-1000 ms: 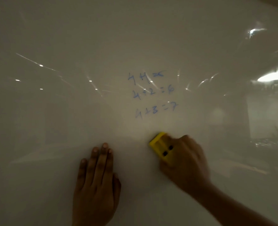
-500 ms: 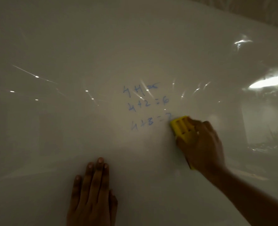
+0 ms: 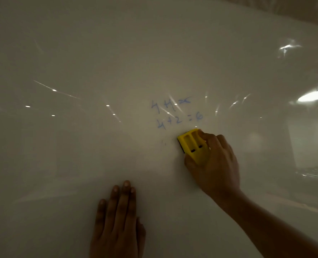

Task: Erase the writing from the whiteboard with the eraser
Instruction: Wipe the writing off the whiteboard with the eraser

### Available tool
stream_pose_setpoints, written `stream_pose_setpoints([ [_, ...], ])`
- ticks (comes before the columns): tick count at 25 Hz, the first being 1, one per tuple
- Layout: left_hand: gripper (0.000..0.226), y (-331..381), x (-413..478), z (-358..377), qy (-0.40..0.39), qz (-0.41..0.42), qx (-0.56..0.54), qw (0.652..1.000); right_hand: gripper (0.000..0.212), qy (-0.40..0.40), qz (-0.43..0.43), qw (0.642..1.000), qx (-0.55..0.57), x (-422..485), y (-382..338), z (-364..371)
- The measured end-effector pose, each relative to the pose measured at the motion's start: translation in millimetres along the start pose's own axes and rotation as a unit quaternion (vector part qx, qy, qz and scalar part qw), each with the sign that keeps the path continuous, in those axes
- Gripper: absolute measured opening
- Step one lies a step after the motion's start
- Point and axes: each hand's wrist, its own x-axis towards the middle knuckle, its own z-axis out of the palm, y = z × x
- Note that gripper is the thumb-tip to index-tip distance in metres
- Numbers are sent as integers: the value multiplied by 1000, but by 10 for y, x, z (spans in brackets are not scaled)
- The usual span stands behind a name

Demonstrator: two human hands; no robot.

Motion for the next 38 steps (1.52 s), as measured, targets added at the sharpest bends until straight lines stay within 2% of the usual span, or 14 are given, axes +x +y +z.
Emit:
stream_pose_setpoints([
  [2, 61, -1, -4, 29, 9, -3, 6, 1000, 60, 14, -14, 1000, 14, -9, -154, 77],
  [7, 59, -48, 54, 49, 38, 19, 5, 999, 59, -72, -231, 970, -24, -105, -298, 185],
  [9, 60, -55, 53, 59, 36, 24, -4, 999, 60, -56, -163, 982, -79, 66, -45, 105],
  [13, 58, -33, 69, 19, 45, 13, -24, 999, 66, 55, 46, 996, 55, 362, 250, -62],
  [15, 55, -93, 277, -21, 62, 12, -31, 997, 64, 51, 25, 997, 50, 304, 148, 13],
  [20, 57, -353, 976, -51, 40, -13, -57, 998, 54, -38, -201, 979, -17, -211, 119, 160],
  [22, 59, -357, 971, -11, 33, -8, -60, 998, 53, 27, -124, 992, -18, -100, 347, 74],
  [25, 60, -360, 919, 32, 35, -5, -57, 998, 60, 99, 98, 988, 63, 339, 561, 1],
  [27, 61, -366, 919, 41, 39, -2, -64, 997, 61, 136, 147, 976, 83, 577, 424, 53],
  [29, 60, -367, 922, 51, 44, -1, -70, 997, 54, 140, 92, 981, 98, 629, 56, 158],
  [31, 59, -361, 921, 55, 48, 0, -69, 996, 46, 86, -37, 993, 70, 456, -369, 340],
  [34, 58, -377, 938, 55, 57, 9, -64, 996, 57, 24, -159, 986, 52, 165, -662, 466],
  [36, 58, -375, 933, 47, 58, 6, -62, 996, 56, 52, -129, 990, 37, 261, -505, 381],
  [38, 59, -363, 925, 44, 53, 1, -63, 997, 59, 85, -7, 994, 74, 471, -307, 253],
])
